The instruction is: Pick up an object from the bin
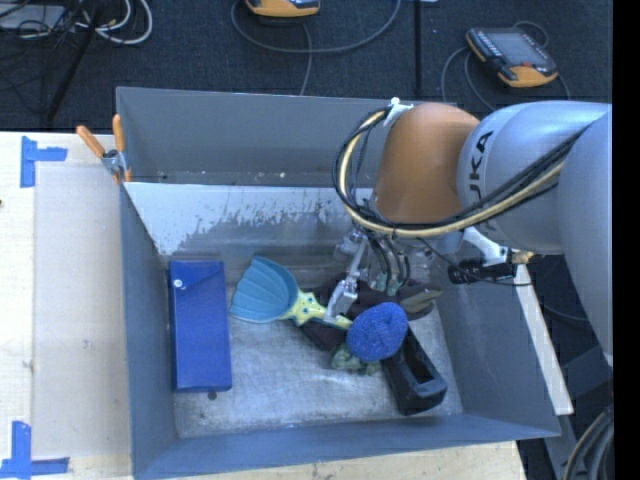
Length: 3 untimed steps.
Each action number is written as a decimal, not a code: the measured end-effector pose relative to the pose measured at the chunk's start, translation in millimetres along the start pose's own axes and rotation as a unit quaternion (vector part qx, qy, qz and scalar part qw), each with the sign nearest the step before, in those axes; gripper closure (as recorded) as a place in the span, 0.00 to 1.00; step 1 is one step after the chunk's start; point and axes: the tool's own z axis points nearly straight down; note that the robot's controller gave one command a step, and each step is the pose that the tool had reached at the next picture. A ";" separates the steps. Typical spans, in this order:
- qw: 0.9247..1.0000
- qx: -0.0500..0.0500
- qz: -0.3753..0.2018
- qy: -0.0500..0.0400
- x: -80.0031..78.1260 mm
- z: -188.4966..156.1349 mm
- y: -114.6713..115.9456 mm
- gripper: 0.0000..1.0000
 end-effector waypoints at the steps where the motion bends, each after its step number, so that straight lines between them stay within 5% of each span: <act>1: 1.000 0.001 0.005 0.004 -6.3 57.8 7.3 0.00; 2: 1.000 0.002 0.006 0.008 -2.7 50.4 6.0 1.00; 3: 1.000 0.002 0.006 0.008 -2.7 50.4 6.0 1.00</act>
Offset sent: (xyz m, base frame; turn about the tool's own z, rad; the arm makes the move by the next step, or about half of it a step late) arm -0.0033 0.0168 -0.0647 0.0849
